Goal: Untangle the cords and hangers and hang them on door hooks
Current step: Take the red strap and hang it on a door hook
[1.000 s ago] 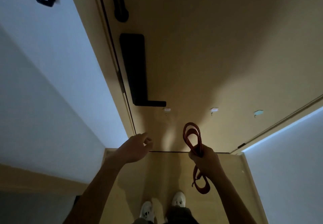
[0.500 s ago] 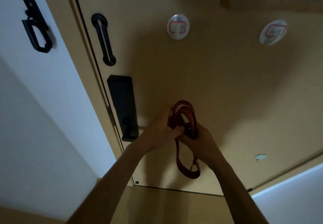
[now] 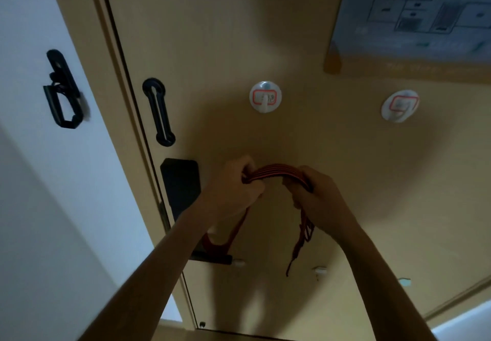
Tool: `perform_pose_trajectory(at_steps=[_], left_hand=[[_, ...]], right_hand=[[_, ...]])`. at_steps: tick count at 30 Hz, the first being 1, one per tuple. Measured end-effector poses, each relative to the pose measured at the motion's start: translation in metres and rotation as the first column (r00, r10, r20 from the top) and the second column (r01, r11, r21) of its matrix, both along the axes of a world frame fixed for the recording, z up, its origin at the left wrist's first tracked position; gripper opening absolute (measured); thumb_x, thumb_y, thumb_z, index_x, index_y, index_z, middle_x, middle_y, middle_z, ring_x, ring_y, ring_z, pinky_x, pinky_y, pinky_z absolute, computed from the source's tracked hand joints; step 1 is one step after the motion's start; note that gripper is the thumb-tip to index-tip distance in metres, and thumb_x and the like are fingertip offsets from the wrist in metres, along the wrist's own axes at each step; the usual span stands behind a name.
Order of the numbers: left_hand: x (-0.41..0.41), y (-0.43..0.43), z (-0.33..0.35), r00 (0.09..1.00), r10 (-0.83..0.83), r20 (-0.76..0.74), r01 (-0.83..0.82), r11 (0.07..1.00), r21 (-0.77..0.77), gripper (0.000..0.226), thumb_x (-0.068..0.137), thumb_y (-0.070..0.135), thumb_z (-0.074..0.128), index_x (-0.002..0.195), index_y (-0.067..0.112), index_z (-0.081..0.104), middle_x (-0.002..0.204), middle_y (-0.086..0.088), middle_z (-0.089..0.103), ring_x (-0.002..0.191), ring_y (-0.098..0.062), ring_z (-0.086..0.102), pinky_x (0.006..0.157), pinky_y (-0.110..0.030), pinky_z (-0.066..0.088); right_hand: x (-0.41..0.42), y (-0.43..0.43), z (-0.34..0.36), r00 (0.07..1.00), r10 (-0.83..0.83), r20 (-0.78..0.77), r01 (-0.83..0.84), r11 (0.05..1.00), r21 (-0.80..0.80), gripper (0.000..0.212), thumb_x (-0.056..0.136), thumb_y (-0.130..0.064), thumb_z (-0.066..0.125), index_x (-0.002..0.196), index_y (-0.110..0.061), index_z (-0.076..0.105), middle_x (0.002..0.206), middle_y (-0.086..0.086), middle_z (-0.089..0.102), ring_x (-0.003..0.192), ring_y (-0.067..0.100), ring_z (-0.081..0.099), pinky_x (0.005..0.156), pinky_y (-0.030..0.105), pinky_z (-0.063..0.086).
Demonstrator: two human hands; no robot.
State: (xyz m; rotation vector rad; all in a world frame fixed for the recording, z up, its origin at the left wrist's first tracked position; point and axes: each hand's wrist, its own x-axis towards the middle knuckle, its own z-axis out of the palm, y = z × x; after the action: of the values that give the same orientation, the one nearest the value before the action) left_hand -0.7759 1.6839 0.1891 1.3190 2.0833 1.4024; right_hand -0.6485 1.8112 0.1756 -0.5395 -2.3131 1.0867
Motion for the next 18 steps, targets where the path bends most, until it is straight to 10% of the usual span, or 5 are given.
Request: perform_pose_trajectory(at_steps=[7, 11, 18], left_hand=[[-0.016, 0.010, 0.038, 0.982, -0.184, -0.051, 0.189, 0.976, 0.112, 0.015, 0.091, 0.013, 0.056, 0.099, 0.024, 0.052, 0.086, -0.004, 0.055, 0.070, -0.014, 0.052, 0.065, -0.025, 0.045], [-0.034, 0.011, 0.058, 0.981, -0.179, -0.075, 0.191, 0.959, 0.209, 0.014, 0.094, 0.031, 0.047, 0.106, 0.024, 0.048, 0.085, -0.006, 0.053, 0.069, 0.000, 0.050, 0.065, -0.013, 0.041], [-0.063, 0.021, 0.090, 0.806, 0.087, -0.585, 0.073, 0.967, 0.245, 0.013, 0.094, 0.019, 0.048, 0.106, 0.014, 0.052, 0.088, 0.006, 0.054, 0.069, 0.001, 0.047, 0.059, -0.010, 0.035]], right_hand=[[-0.024, 0.001, 0.053, 0.986, 0.124, -0.114, -0.117, 0.991, 0.066, 0.017, 0.088, -0.014, 0.062, 0.081, -0.028, 0.059, 0.065, -0.013, 0.056, 0.059, -0.005, 0.052, 0.057, 0.010, 0.038], [-0.024, 0.009, 0.081, 0.949, 0.239, -0.207, -0.236, 0.971, 0.038, 0.017, 0.095, -0.011, 0.050, 0.109, -0.012, 0.059, 0.069, -0.032, 0.059, 0.069, -0.013, 0.054, 0.065, 0.005, 0.040], [-0.051, 0.023, 0.106, 0.956, 0.048, -0.290, 0.028, 0.967, 0.254, 0.019, 0.082, -0.016, 0.057, 0.100, -0.021, 0.056, 0.086, -0.018, 0.057, 0.078, -0.007, 0.053, 0.071, 0.010, 0.041]])
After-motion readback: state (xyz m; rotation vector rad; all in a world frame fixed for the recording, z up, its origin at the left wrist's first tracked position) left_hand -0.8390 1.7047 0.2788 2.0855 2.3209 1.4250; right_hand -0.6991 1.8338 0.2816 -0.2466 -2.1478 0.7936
